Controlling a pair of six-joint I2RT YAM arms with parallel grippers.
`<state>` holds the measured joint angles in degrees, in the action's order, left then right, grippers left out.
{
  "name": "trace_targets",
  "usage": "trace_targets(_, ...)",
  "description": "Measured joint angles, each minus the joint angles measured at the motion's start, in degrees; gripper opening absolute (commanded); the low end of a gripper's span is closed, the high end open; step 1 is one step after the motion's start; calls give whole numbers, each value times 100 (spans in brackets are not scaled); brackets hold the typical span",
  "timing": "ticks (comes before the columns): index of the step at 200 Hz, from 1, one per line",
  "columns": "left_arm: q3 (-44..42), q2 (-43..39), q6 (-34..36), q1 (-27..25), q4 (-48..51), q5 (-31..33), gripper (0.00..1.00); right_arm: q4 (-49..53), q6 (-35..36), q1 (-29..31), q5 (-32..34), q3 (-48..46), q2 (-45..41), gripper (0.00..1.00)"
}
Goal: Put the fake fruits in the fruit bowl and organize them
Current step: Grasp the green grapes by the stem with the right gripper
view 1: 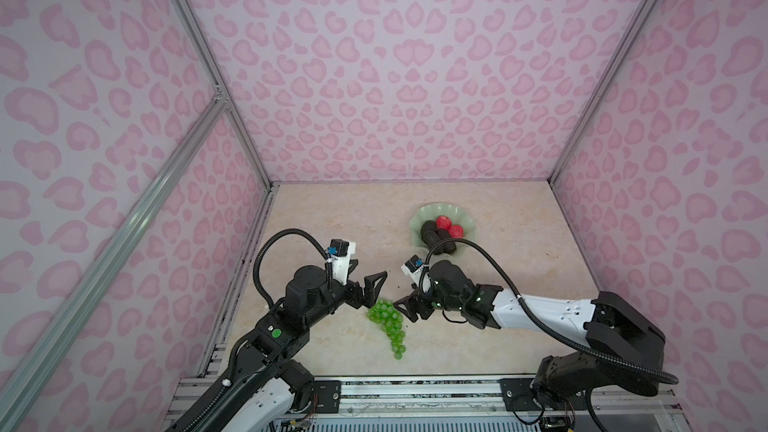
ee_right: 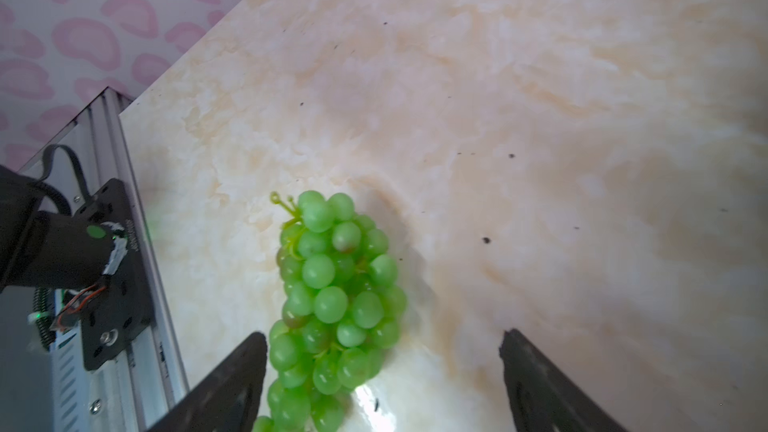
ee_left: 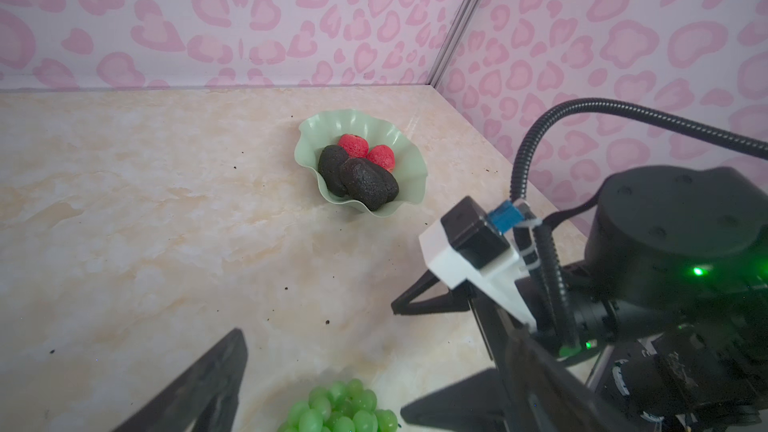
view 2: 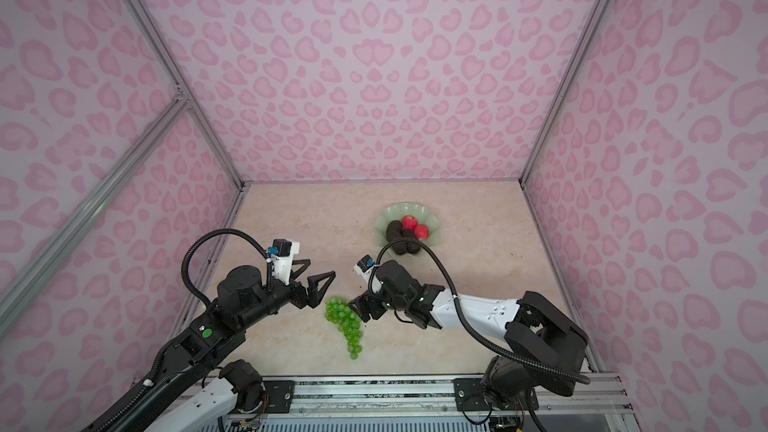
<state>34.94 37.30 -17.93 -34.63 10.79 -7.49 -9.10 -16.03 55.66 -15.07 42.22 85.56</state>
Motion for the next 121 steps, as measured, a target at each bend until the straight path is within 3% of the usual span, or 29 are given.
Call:
trace_targets(62, 0, -101, 0, 2, 11, -70, 98, -389, -201, 387, 157, 361, 1316, 85)
trace_targets(93, 0, -229, -4, 2, 125, -107, 98, -529, -240, 398, 151, 713, 1864, 75)
trace_targets(121, -9, -319, -24, 2, 151, -103, 98, -603, -256, 385, 151, 938, 2157, 52)
